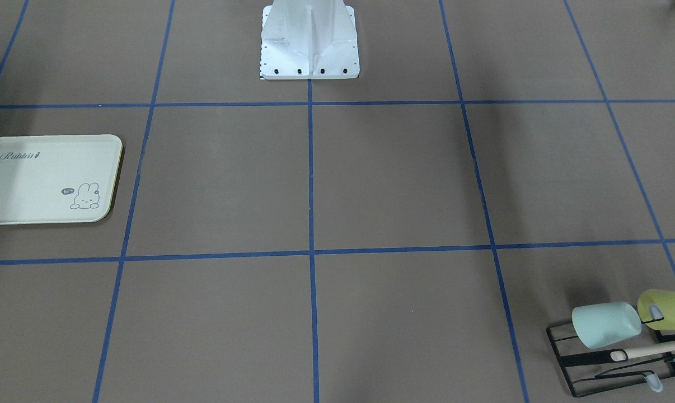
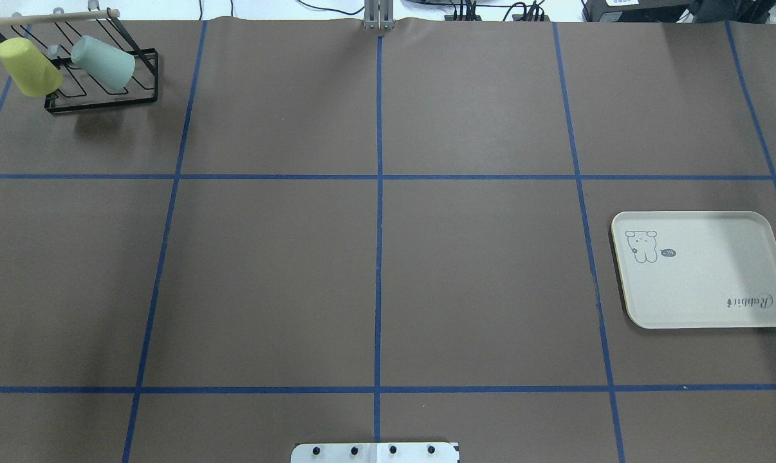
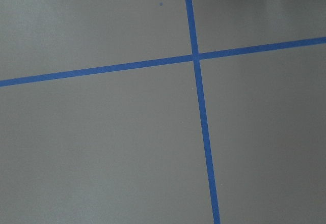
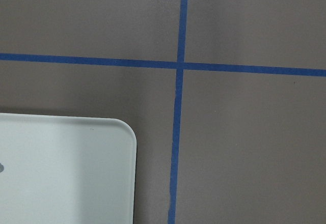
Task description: Left arm grabs green cup and hands to right arm on tray
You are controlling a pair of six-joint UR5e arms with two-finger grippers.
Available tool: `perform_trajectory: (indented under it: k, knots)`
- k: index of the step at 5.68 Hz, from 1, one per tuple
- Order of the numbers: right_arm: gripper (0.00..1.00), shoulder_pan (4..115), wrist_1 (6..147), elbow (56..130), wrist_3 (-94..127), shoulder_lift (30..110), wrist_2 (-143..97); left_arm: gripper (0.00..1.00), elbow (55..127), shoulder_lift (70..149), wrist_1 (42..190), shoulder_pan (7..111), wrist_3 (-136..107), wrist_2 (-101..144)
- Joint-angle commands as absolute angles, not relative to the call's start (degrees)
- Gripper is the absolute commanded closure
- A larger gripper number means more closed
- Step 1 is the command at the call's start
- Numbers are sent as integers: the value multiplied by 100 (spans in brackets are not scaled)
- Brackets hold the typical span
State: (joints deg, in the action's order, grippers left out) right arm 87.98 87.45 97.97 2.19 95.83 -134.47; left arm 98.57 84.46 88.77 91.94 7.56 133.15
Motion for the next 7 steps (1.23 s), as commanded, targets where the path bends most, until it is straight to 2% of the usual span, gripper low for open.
perform_trajectory:
  k: [1, 3, 5, 7]
  knots:
    - [0, 8798, 8745, 9826, 220, 9571, -13447, 0, 9957, 8446, 9338, 9193, 765, 13307]
    - [0, 8798, 8745, 9844, 220, 9571, -13447, 0, 9827, 8463, 10096, 9185, 756, 13315]
    - [0, 8798, 8745, 9844, 211, 9571, -13456, 0, 9783, 8824, 10090, 9115, 817, 13794]
    - [0, 8798, 8745, 9844, 211, 9571, -13456, 0, 9407, 9129, 10456, 9114, 686, 14142]
